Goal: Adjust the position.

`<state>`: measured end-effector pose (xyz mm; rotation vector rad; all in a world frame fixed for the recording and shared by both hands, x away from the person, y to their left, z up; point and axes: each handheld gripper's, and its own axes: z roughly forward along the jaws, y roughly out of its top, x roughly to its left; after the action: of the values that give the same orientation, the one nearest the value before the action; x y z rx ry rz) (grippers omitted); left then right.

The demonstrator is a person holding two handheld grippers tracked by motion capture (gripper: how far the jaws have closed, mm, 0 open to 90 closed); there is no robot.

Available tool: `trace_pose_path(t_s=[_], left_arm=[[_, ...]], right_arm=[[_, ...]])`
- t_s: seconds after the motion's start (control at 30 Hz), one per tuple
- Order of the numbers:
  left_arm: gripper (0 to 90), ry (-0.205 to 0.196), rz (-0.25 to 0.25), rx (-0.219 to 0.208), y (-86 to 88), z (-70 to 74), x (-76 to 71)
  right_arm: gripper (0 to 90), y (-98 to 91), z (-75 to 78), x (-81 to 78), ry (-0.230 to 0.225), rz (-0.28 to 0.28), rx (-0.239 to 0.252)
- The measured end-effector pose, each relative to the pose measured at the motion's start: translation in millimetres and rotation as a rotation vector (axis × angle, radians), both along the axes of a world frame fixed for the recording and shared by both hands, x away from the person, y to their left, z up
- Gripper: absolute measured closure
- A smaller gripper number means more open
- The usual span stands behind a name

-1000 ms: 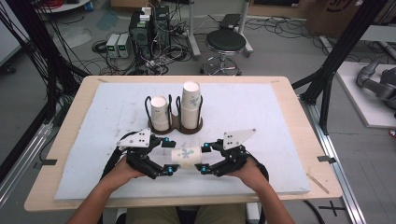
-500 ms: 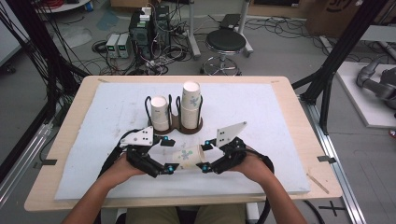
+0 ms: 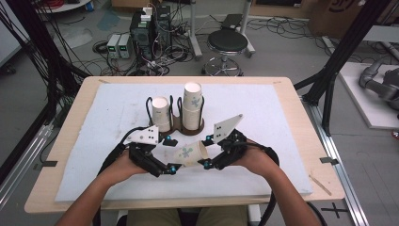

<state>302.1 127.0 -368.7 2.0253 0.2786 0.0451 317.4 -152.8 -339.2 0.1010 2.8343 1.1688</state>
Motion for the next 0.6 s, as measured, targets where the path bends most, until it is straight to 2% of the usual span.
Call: trace_pose_path(t_s=[0.13,0.3,0.6], left_arm=[[17.5,-0.001,-0.004,0.02,-2.5,2.0,0.1],[18.3,-0.012,-0.034,0.069,-8.2,4.1,0.6],[20.7,0.003,-0.048,0.102,-13.1,2.5,2.9]], right_arm=[[38.2,7.2,5.5,-0.6,-0.015,0.016,-0.046],[38.2,17.8,11.3,-1.2,-0.036,0.042,-0.113],[38.1,35.0,22.0,-1.7,-0.073,0.084,-0.234]])
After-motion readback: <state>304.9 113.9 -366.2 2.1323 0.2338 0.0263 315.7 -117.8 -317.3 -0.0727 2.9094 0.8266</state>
